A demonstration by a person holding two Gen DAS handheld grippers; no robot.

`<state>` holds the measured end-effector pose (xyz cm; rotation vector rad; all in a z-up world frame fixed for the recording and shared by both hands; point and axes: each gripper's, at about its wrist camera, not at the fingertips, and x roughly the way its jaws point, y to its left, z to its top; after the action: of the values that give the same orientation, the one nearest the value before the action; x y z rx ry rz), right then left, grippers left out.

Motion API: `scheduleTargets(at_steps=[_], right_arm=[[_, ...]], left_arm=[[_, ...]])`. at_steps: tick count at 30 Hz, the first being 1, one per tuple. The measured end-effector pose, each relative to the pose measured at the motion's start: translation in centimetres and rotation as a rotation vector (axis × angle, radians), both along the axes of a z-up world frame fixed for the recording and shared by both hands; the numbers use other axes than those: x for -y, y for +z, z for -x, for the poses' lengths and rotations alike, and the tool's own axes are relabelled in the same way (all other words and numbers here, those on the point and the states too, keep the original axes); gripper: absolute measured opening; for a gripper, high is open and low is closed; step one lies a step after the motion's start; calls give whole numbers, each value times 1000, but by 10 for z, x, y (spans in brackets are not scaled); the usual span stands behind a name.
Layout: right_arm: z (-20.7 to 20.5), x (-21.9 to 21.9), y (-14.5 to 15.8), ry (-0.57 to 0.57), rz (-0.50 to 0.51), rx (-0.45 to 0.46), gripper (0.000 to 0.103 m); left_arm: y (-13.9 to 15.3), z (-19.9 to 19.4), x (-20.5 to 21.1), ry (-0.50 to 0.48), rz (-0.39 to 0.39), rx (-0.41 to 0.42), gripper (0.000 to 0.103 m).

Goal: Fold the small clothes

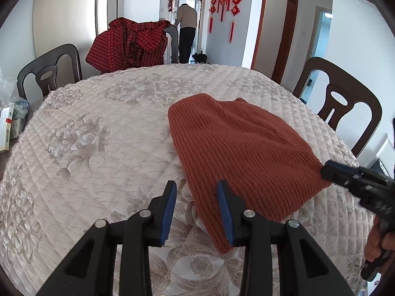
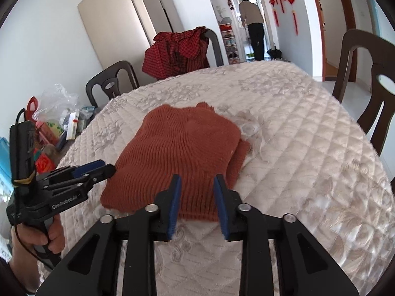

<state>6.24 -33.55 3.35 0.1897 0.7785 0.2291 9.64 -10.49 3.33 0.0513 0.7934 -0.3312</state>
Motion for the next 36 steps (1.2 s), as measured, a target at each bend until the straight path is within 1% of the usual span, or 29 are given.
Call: scheduleTargets(at_steps=[1, 2, 4, 7, 9, 11, 13, 15, 17, 18, 20, 22, 23, 25, 27, 29, 32, 34, 35, 36], right_arm=[[-2, 1, -6, -17, 28, -21, 26], [-3, 4, -10, -28, 28, -42, 26], [-3, 14, -14, -37, -29, -61, 26], [-2, 21, -6, -52, -46, -38, 27], [-7, 27, -1, -60, -86, -29, 27], [-15, 31, 2, -62, -125, -28, 34], [-26, 34, 2, -57, -174, -5, 54], [-39, 38, -3, -55, -216, -15, 60], [-57, 45, -14, -50, -289, -51, 60], [-67, 50, -22, -61, -328, -89, 60], [-79, 55, -33, -66, -388, -132, 60], [-83, 56, -36, -59, -421, -125, 60], [-83, 55, -36, -54, -417, -129, 60], [-81, 50, -34, -29, -394, -130, 60], [-76, 43, -32, 10, -373, -130, 60], [-72, 37, -35, 50, -382, -152, 60], [-71, 37, -37, 60, -383, -141, 60], [-77, 40, -39, 45, -422, -143, 59], [-80, 40, -40, 35, -419, -146, 57], [-82, 38, -40, 29, -397, -149, 50]], left_arm=[[1, 0, -1, 0, 8, -4, 38], [2, 0, -4, 1, 19, -7, 38], [4, 0, -11, 11, 41, -5, 37], [6, -7, -27, 29, 105, -25, 37], [5, -16, -33, 29, 152, -52, 37], [3, -26, -35, 10, 210, -81, 40], [-3, -39, -33, 2, 252, -122, 44], [-14, -51, -31, -15, 305, -176, 44], [-23, -59, -29, -11, 364, -228, 46], [-25, -60, -29, -18, 384, -236, 47], [-28, -62, -26, -22, 390, -244, 50], [-29, -62, -24, -31, 386, -241, 52], [-30, -62, -23, -35, 384, -243, 55], [-32, -63, -24, -34, 380, -251, 57], [-32, -59, -23, -41, 374, -248, 57], [-32, -56, -21, -53, 379, -251, 57], [-33, -61, -18, -67, 382, -264, 57], [-33, -66, -10, -78, 362, -267, 57], [-32, -67, -5, -83, 334, -262, 57], [-31, -67, 0, -84, 301, -250, 57]])
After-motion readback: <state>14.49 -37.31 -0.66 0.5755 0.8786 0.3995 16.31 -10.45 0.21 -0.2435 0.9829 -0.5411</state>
